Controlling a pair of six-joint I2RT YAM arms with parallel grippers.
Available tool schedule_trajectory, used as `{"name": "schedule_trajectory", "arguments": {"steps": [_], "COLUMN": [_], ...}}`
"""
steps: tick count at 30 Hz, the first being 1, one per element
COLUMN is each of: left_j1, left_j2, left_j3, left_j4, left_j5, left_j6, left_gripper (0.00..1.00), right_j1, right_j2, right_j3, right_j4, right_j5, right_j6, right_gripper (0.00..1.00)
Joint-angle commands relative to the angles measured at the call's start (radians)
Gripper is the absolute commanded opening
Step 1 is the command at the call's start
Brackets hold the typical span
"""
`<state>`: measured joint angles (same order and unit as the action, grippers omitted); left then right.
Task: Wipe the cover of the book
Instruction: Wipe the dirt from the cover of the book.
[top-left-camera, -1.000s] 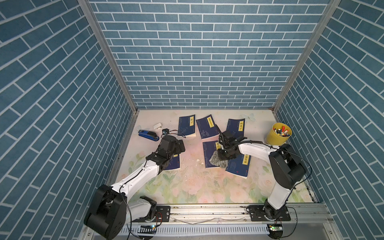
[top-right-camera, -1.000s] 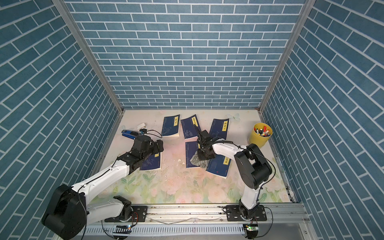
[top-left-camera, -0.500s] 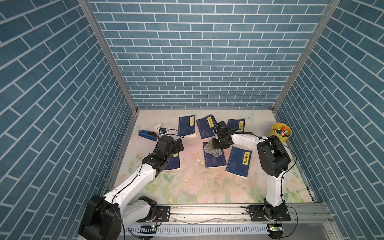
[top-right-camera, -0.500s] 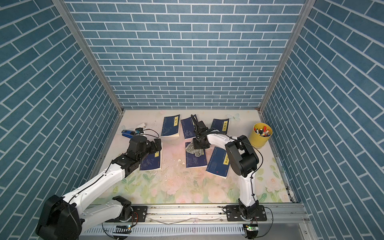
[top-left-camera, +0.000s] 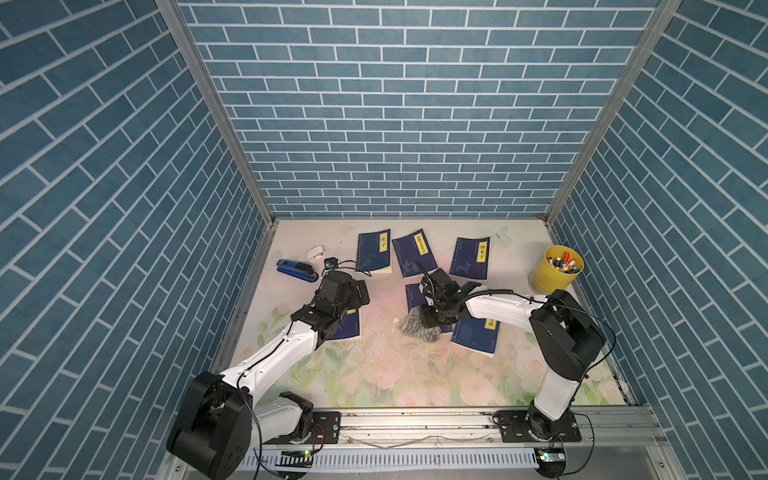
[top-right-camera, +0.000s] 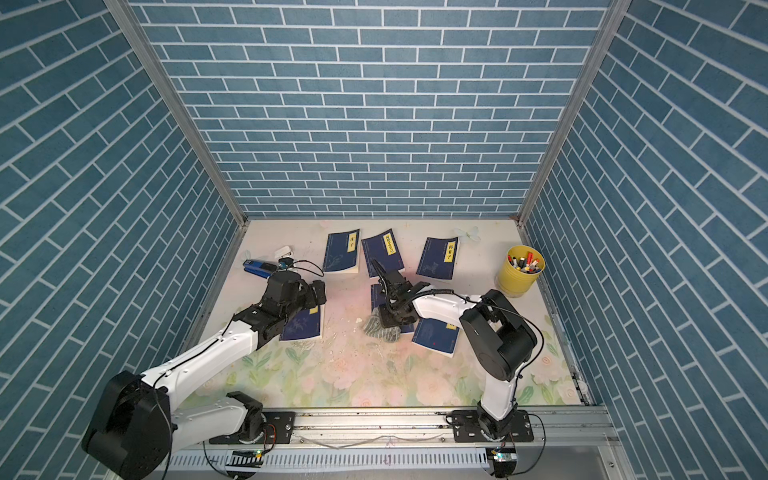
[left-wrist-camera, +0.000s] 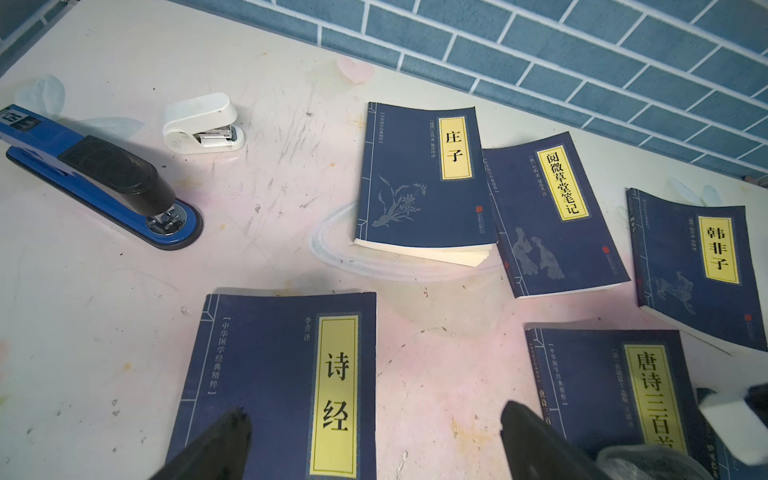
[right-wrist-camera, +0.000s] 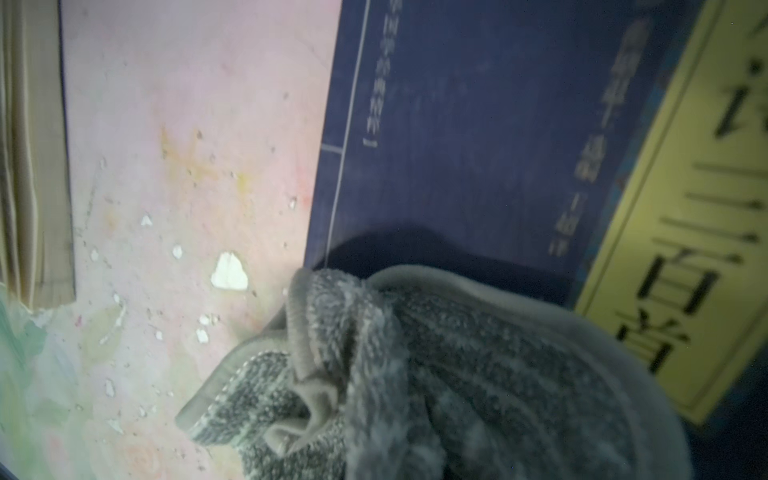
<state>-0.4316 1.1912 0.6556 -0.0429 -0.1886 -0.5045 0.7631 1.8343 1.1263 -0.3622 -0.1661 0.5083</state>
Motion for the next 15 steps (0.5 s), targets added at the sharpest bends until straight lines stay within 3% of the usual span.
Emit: {"name": "schedule_trajectory", "arguments": {"steps": [1,9,15], "left_j1": [0.002,0.005,0.009], "left_j2": [-0.009,-0.061,-0.050], "left_j3": [0.010,-0.022,-0.019], "left_j4": [0.006,-0.012,-0.002], "left_j5": [0.001,-0.013,-0.016], "left_j6": [0.012,0.014,0.019], "left_gripper": [0.99,0.99,1.00], "right_j1": [-0.060,-0.108,-0.065], "right_j2": [0.148,0.339,0.300], "right_j3": [0.082,0.421,0.361], "right_j4": [-0.065,-0.212,-0.202], "right_j5": [0.007,-0.009,0.005], "right_j6": [0.005,-0.080,-0.071], "right_gripper": [0.00,0.00,0.00]}}
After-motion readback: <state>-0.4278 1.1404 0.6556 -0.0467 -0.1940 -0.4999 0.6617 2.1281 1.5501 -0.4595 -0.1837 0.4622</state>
